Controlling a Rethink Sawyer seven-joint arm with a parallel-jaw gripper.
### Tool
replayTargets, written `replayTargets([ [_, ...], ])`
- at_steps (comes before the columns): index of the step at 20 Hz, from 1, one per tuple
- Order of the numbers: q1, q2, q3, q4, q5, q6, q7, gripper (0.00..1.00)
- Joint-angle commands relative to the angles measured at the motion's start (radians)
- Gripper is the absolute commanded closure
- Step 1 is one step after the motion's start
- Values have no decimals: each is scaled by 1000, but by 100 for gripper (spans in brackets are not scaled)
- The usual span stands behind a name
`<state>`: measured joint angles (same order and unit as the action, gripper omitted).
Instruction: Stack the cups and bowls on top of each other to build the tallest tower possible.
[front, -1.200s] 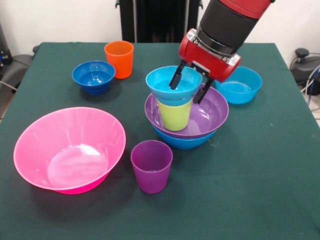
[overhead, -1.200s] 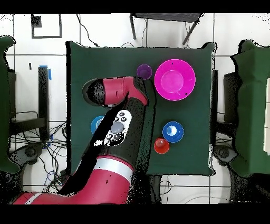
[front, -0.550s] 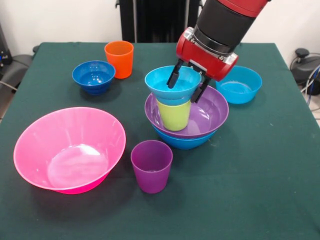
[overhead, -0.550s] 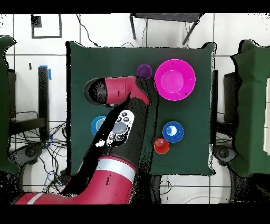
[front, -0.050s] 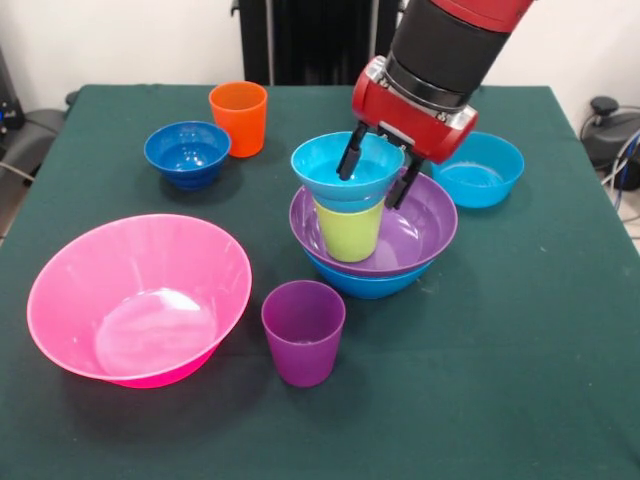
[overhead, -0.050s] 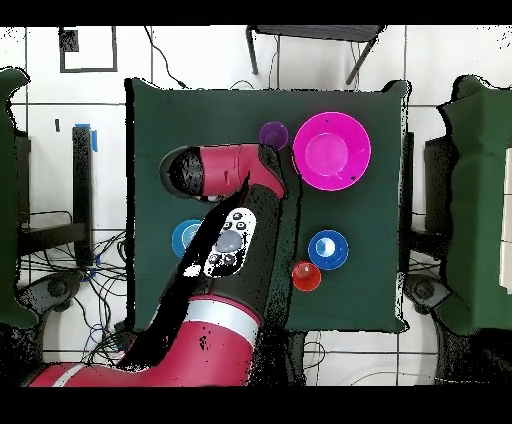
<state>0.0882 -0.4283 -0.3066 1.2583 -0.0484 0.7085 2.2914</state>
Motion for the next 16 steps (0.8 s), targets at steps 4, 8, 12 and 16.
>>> replayTargets([
  [4,-74,-52,218,55,47,39,-73,0],
  [8,-84,-75,235,59,50,60,-81,0],
  [12,-97,-86,255,51,46,84,-92,0],
  [16,-98,-89,256,38,29,102,-95,0],
])
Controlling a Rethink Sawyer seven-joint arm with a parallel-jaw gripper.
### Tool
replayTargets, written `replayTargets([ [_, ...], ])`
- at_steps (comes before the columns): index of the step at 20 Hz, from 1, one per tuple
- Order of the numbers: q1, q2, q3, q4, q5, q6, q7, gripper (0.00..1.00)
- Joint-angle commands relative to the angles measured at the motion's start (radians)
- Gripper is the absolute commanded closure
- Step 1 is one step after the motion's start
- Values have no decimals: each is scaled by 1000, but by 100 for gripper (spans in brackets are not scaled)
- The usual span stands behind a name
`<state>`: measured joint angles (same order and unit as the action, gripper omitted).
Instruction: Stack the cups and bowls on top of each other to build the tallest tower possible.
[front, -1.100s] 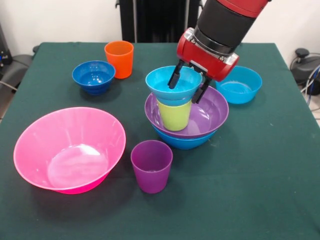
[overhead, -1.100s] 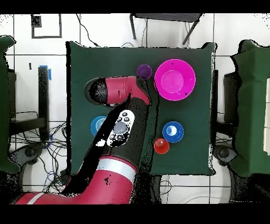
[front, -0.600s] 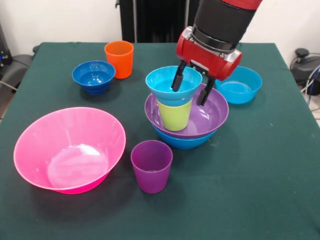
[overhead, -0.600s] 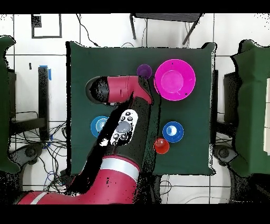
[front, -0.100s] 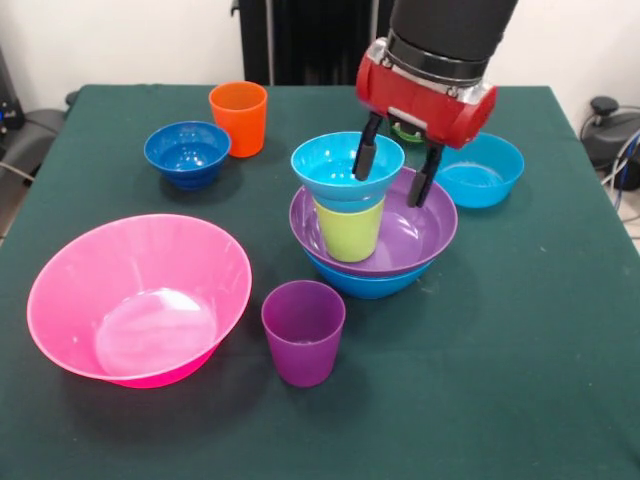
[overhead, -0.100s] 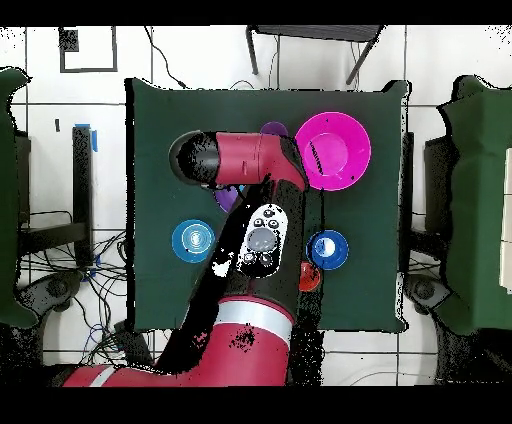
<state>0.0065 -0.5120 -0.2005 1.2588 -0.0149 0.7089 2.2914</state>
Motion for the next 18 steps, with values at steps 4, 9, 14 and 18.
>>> replayTargets([
  [4,-13,-6,146,19,-20,116,-96,0],
  [9,-26,-15,165,-3,-27,130,-128,0],
  [14,-57,-1,205,-60,-32,149,-181,0],
  [18,-71,48,224,-155,-47,177,-196,0],
])
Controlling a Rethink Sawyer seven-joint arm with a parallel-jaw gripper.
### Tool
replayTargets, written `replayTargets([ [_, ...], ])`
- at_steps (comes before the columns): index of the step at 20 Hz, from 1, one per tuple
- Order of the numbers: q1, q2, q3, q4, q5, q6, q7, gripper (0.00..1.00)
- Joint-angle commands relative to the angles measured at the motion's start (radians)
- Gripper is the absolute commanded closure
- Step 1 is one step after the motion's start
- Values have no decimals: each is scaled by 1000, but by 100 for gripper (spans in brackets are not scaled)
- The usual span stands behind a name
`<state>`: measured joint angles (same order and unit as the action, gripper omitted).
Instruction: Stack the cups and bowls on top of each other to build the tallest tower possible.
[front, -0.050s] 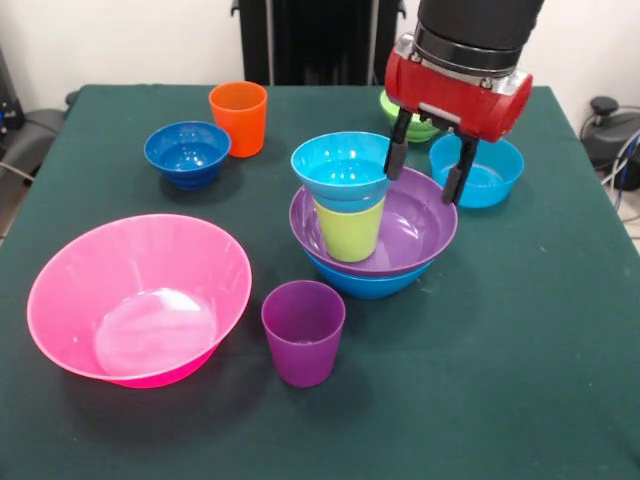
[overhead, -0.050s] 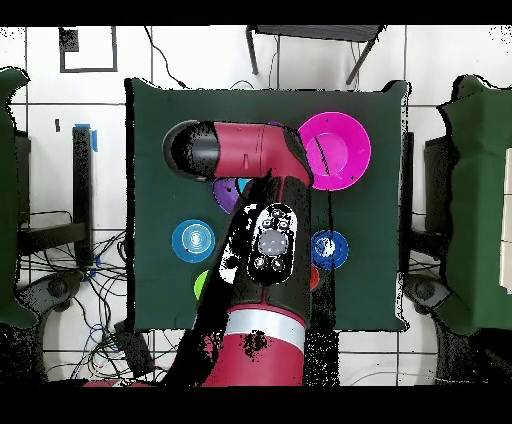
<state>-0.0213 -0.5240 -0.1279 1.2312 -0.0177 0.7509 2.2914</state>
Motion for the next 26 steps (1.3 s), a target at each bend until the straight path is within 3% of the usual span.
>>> replayTargets([
  [1,-46,77,153,-156,-50,143,-197,0],
  [14,-64,215,168,-405,-68,247,-211,0],
  [26,-63,305,131,-393,-121,178,-243,0],
])
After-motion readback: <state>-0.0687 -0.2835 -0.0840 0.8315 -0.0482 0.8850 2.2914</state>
